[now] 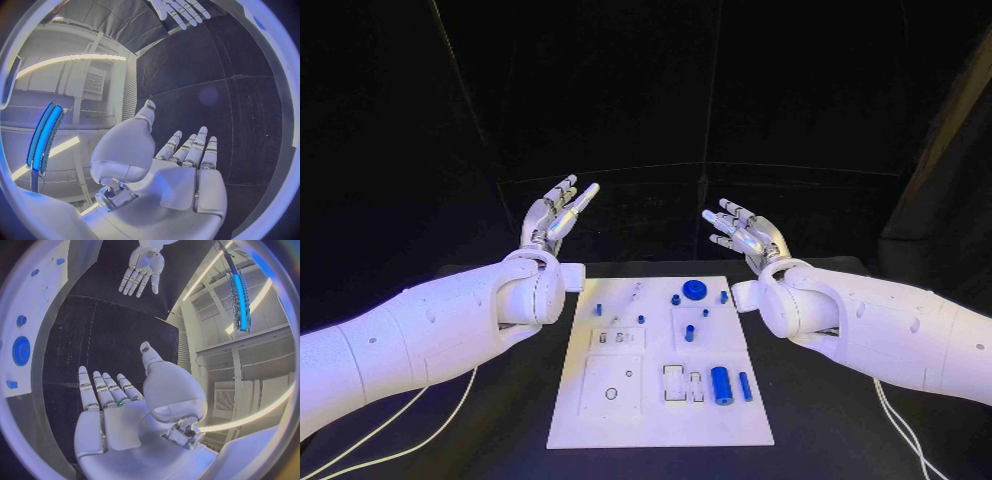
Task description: Assemble the parts on the task board
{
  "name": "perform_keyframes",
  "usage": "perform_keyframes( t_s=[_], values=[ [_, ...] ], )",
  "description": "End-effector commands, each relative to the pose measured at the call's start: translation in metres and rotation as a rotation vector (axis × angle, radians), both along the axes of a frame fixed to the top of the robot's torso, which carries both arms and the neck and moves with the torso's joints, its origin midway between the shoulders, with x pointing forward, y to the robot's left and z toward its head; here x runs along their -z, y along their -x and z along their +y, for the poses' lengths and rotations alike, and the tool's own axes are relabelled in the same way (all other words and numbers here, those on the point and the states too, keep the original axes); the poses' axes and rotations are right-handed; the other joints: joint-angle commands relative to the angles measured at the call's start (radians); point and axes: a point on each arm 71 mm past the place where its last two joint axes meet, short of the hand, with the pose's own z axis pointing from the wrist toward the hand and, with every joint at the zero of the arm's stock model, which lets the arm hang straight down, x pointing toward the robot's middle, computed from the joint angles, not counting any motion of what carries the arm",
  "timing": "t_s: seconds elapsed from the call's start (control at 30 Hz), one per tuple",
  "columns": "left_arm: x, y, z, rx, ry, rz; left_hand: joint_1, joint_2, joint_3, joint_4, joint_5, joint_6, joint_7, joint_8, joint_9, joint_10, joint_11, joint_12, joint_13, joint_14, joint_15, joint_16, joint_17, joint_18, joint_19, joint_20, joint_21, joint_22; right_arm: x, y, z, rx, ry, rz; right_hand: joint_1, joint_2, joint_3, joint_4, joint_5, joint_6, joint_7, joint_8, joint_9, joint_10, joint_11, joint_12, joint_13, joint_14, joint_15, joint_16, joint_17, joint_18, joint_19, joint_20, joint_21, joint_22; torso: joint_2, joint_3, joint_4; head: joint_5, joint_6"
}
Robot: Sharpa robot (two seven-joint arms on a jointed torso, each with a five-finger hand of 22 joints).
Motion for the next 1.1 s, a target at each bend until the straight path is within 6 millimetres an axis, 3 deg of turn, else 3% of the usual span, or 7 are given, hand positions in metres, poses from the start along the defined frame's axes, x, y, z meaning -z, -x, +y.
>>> perform_keyframes(
  t_s=[0.03, 0.1, 0.3, 0.33, 0.5, 0.63, 1.1],
  values=[
    [-0.010, -0.003, -0.003, 0.087, 0.064, -0.103, 0.014, 0.003, -0.002, 0.005, 0.004, 0.017, 0.152, 0.005, 0.002, 0.018, 0.008, 0.006, 0.002, 0.027, 0.005, 0.006, 0.004, 0.017, 0.013, 0.007, 0.006, 0.003, -0.001, -0.005, 0.011, -0.201, 0.050, 0.013, 0.153, 0.009, 0.015, -0.091, 0.004, 0.196, 0.149, 0.032, 0.019, 0.273, 0.031, 0.037, 0.020, 0.344, 0.012, 0.056, 0.024, 0.053, 0.266, 0.009, 0.059, 0.029, 0.000, -0.0001, -0.0001, 0.000, 0.000],
    [-0.011, -0.005, -0.003, 0.089, 0.066, -0.108, 0.017, 0.004, -0.003, 0.004, 0.004, 0.029, 0.155, 0.007, 0.004, 0.038, 0.013, 0.009, 0.004, 0.060, 0.009, 0.015, 0.008, 0.014, 0.028, 0.008, 0.012, 0.006, -0.003, -0.009, 0.011, -0.226, 0.065, 0.014, 0.183, 0.007, 0.022, -0.117, -0.003, 0.346, 0.138, 0.061, 0.033, 0.495, 0.011, 0.079, 0.036, 0.507, -0.011, 0.086, 0.033, 0.075, 0.330, 0.007, 0.082, 0.034, 0.000, -0.0001, -0.0001, 0.000, 0.000],
    [-0.011, -0.005, -0.003, 0.089, 0.066, -0.109, 0.030, 0.005, -0.011, 0.003, 0.004, 0.101, 0.158, 0.020, 0.011, 0.155, 0.018, 0.027, 0.015, 0.226, 0.009, 0.061, 0.029, 0.012, 0.122, 0.008, 0.046, 0.025, -0.004, -0.013, 0.011, -0.258, 0.085, 0.016, 0.214, 0.009, 0.038, -0.159, 0.007, 0.629, 0.098, 0.095, 0.042, 0.658, -0.032, 0.093, 0.029, 0.667, -0.058, 0.102, 0.029, 0.101, 0.446, -0.014, 0.127, 0.038, 0.000, -0.0001, -0.0001, 0.000, 0.000],
    [-0.010, -0.005, 0.012, 0.119, 0.048, -0.095, 0.035, 0.006, -0.012, 0.001, 0.003, 0.129, 0.158, 0.025, 0.014, 0.200, 0.015, 0.036, 0.019, 0.276, 0.003, 0.076, 0.035, 0.017, 0.154, 0.008, 0.058, 0.031, -0.012, -0.017, -0.014, -0.195, 0.360, -0.181, 0.213, 0.010, 0.042, -0.167, 0.009, 0.646, 0.096, 0.087, 0.038, 0.676, -0.039, 0.084, 0.028, 0.686, -0.065, 0.094, 0.027, 0.098, 0.463, -0.019, 0.130, 0.036, 0.016, -0.0028, -0.0020, 0.006, -0.001],
    [-0.011, -0.002, 0.015, 0.126, 0.047, -0.099, 0.062, 0.009, -0.014, -0.013, 0.004, 0.344, 0.153, 0.075, 0.038, 0.514, -0.008, 0.110, 0.049, 0.409, -0.031, 0.130, 0.051, 0.050, 0.377, 0.004, 0.142, 0.073, -0.016, -0.017, -0.016, -0.211, 0.461, -0.236, 0.204, 0.007, 0.049, -0.187, 0.008, 0.696, 0.081, 0.078, 0.037, 0.738, -0.055, 0.073, 0.029, 0.765, -0.087, 0.096, 0.032, 0.101, 0.517, -0.043, 0.150, 0.036, 0.027, -0.0025, -0.0013, 0.006, 0.000],
    [-0.013, 0.002, 0.016, 0.145, 0.036, -0.100, 0.087, 0.007, -0.014, -0.032, 0.004, 0.533, 0.139, 0.117, 0.055, 0.622, -0.028, 0.138, 0.050, 0.488, -0.058, 0.152, 0.055, 0.077, 0.530, 0.003, 0.205, 0.098, -0.024, -0.019, -0.016, -0.225, 0.545, -0.285, 0.196, 0.004, 0.056, -0.205, 0.017, 0.730, 0.073, 0.071, 0.038, 0.787, -0.069, 0.063, 0.030, 0.831, -0.108, 0.101, 0.039, 0.100, 0.567, -0.065, 0.173, 0.041, 0.042, -0.0011, -0.0028, 0.006, 0.006],
    [-0.024, 0.033, 0.011, 0.254, 0.016, -0.110, 0.115, 0.003, -0.018, -0.074, 0.004, 0.624, 0.105, 0.119, 0.042, 0.743, -0.065, 0.141, 0.040, 0.625, -0.099, 0.171, 0.054, 0.092, 0.676, -0.023, 0.268, 0.111, -0.051, -0.023, -0.005, -0.316, 0.987, -0.427, 0.226, -0.059, 0.068, -0.217, 0.085, 0.796, 0.040, 0.055, 0.039, 0.919, -0.121, 0.046, 0.036, 1.132, -0.202, 0.209, 0.134, 0.098, 0.799, -0.172, 0.342, 0.115, 0.103, -0.0097, -0.0029, -0.005, 0.020]
  ],
)
